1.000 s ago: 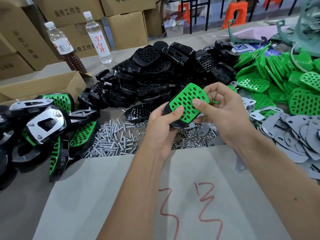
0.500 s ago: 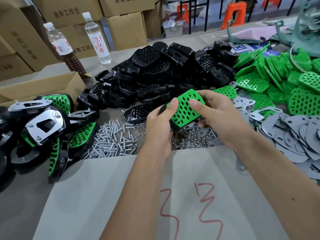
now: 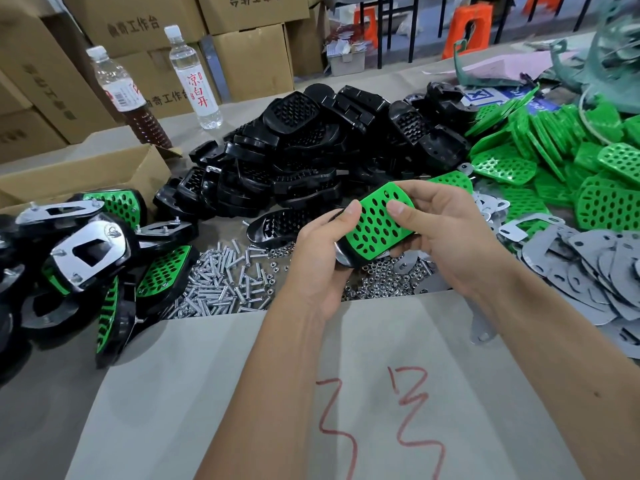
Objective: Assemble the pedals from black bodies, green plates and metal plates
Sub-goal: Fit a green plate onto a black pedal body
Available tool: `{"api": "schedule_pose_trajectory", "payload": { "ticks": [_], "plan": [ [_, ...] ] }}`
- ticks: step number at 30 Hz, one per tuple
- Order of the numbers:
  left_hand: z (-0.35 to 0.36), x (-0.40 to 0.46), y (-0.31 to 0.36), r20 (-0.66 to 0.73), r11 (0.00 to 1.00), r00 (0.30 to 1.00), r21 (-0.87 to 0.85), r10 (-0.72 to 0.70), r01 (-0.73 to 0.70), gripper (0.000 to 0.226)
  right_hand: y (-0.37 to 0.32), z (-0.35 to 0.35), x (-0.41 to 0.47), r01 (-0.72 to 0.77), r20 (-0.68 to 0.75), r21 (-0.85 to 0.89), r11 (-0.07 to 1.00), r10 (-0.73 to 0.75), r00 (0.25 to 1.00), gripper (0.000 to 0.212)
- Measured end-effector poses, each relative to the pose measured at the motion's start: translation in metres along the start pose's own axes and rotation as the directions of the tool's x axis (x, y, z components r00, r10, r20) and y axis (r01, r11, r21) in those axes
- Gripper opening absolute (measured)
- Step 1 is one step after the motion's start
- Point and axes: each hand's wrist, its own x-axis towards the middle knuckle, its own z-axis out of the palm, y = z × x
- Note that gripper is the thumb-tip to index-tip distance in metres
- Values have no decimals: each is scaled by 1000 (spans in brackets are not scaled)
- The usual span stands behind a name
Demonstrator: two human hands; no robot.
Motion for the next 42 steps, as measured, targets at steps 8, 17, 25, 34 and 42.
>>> {"api": "schedule_pose_trajectory", "payload": {
  "ticks": [8,17,25,34,42],
  "plan": [
    [8,1,-4,-206,991,971,72,124,-111,7,3,6,-2,-17,12,-62,998,18,1000,12],
    [2,1,-3,-106,996,992,70,68,-60,29,1,5,-5,54,-12,-69,996,-55,998,17],
    [-1,-3,1,2,998,999,39,42,-42,53,0,-1,-3,72,2,-60,996,-72,997,16],
    [3,0,-4,-6,938,989,318,150,-140,17,3,0,-2,99,-64,-246,964,-118,991,6],
    [8,-2,-8,-71,937,973,294,219,-190,19,1,5,0,-38,-57,-246,968,24,998,53]
  ]
}}
